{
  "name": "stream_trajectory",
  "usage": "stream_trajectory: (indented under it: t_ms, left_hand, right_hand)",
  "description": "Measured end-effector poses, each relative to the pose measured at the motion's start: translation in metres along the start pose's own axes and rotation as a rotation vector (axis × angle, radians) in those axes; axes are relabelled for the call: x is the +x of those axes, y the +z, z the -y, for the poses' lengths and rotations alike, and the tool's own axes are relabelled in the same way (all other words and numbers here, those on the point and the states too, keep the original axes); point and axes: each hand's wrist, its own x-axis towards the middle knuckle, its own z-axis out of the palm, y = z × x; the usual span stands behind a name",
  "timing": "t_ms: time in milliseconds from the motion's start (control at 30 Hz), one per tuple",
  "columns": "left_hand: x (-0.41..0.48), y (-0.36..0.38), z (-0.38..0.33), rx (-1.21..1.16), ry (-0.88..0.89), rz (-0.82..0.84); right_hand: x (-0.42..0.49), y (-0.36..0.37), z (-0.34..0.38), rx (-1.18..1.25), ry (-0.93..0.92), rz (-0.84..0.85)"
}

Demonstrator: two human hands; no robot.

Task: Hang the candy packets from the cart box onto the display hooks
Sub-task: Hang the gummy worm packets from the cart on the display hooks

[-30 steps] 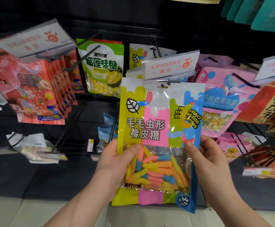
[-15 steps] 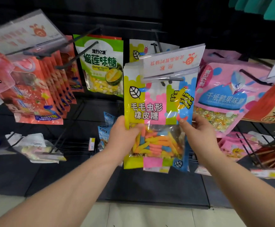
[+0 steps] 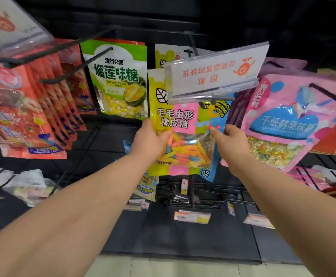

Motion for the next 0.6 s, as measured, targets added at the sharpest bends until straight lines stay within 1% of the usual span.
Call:
stream_trajectory:
  t_ms: [200, 333, 433, 533, 600]
  left_hand:
    - [0.013, 0.005, -0.006, 0.015, -0.007, -0.004]
    - [0.014, 0.006, -0.005, 0.006, -0.033, 0.004]
    - [0.012, 0.004, -0.004, 0.027, -0.050, 0.013]
    - [0.005, 0.001, -0.003, 0.123, -0.067, 0.001]
    - [-0.004, -0.002, -0.002, 0.192, -0.066, -0.012]
  right_hand:
    - [0.018, 0.003, 0.006, -0.041, -0.013, 0.015]
    - [0.021, 0.005, 0.003, -0.060, 0.018, 0.028]
    - [0.017, 0.002, 0.002, -0.138, 0.018, 0.042]
    - [0.008, -0.005, 0.001, -0.226, 0.032, 0.085]
    - [-0.005, -0.011, 0.003, -0.333, 0.014, 0.134]
